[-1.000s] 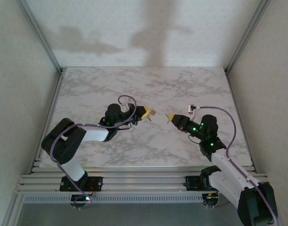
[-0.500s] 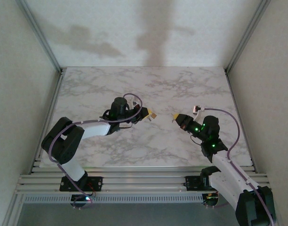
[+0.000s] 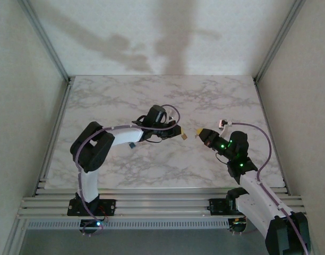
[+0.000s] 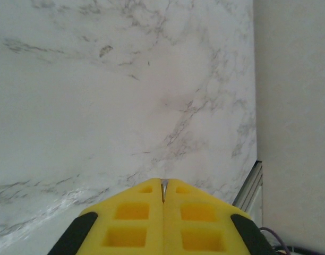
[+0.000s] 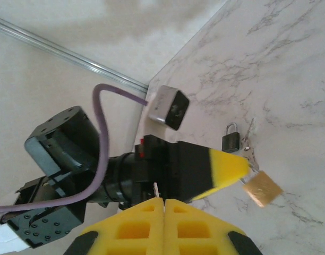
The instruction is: Lock with the key
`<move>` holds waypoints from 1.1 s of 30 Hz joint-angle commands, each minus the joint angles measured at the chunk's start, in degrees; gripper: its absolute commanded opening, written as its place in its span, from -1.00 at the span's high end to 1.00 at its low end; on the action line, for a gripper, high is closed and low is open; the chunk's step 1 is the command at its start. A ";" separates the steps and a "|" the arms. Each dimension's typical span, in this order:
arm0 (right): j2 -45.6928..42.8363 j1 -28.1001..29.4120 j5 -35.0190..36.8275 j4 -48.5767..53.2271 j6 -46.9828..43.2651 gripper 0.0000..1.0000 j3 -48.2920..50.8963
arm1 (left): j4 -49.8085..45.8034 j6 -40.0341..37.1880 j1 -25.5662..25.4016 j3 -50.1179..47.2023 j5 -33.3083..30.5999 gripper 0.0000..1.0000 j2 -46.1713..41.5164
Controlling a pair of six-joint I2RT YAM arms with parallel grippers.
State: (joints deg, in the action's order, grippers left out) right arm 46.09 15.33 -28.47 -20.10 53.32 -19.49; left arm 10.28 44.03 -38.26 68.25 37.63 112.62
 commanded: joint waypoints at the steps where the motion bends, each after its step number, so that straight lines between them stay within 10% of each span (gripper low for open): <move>1: -1.24 -0.63 0.00 -0.34 -0.32 1.00 0.59 | -5.71 -2.40 -0.52 3.80 -0.85 1.00 3.16; 33: -0.71 -0.74 -2.95 -3.17 1.00 1.00 1.03 | -30.54 -13.99 -0.15 27.85 -3.44 0.83 19.20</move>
State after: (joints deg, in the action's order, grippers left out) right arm 45.36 15.14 -30.20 -20.56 53.78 -19.31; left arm -15.66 32.56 -38.79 94.54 37.34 130.02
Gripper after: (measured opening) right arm 0.051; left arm 0.062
